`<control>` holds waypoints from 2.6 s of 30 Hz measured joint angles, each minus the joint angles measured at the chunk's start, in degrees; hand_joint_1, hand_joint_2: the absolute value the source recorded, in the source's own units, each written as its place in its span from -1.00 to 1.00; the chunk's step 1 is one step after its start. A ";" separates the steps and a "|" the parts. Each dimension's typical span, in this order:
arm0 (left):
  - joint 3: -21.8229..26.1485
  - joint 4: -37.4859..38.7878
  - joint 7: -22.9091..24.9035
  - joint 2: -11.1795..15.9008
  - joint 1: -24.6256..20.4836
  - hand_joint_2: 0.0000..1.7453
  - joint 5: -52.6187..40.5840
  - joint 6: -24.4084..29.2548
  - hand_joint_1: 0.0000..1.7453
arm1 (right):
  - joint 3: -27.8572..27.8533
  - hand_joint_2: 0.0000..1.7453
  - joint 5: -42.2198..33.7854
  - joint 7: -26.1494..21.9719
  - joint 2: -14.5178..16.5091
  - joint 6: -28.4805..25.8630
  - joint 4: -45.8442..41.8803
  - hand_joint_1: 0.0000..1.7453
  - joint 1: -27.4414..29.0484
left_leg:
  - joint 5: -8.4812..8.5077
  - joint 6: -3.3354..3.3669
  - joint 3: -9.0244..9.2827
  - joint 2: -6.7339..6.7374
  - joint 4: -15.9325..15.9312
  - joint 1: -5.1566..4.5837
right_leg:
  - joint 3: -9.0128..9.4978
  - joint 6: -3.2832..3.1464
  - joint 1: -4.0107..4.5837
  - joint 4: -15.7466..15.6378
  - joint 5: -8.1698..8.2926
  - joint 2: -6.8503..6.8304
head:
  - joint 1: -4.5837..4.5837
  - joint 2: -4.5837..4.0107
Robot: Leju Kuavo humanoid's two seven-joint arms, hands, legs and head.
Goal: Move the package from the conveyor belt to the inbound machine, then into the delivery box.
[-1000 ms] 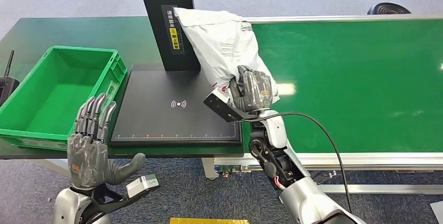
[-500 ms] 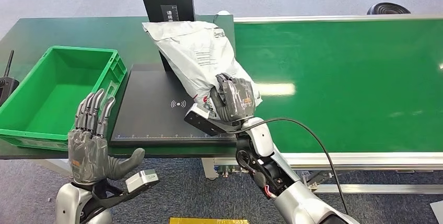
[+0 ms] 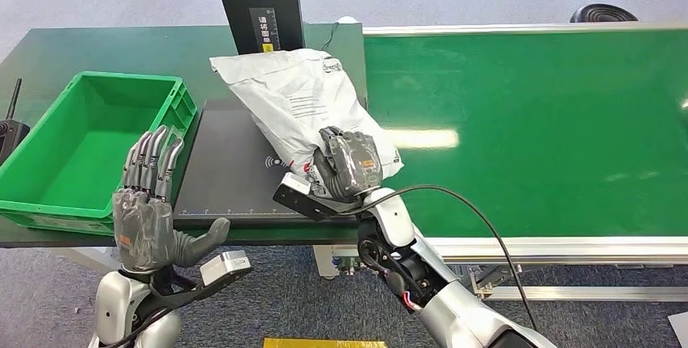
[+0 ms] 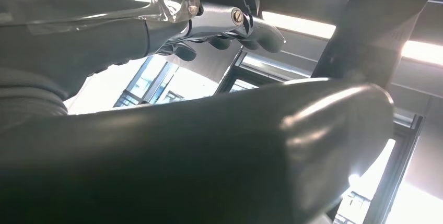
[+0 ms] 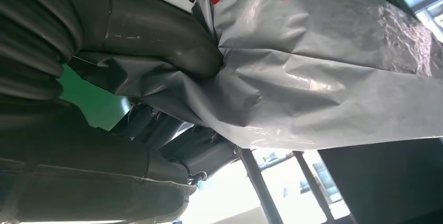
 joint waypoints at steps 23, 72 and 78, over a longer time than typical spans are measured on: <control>-0.11 1.95 -0.80 0.40 -1.18 -1.00 1.50 0.94 -1.00 | 5.13 1.00 -4.00 -5.74 -0.35 -1.72 -5.07 1.00 0.42 | 0.00 0.00 0.00 0.03 0.00 0.00 | 0.00 0.00 0.00 0.00 0.00 0.01 | 0.00 0.00; -2.77 7.17 -0.78 0.60 -4.94 -1.00 -1.54 -0.82 -1.00 | 2.57 -1.00 -7.32 13.30 -1.72 -2.54 8.75 -1.00 -5.46 | 0.03 0.03 0.04 -0.11 0.07 -0.05 | 0.05 0.02 -0.08 -0.01 0.03 -0.06 | 0.00 0.00; -5.70 13.55 -0.70 -0.21 -7.26 -1.00 -0.90 -1.24 -1.00 | -5.80 -1.00 -5.26 19.50 -9.61 -9.40 13.64 -1.00 -7.10 | 0.02 0.06 0.00 -0.17 0.13 -0.13 | 0.06 0.07 -0.13 -0.01 0.06 -0.11 | 0.00 0.00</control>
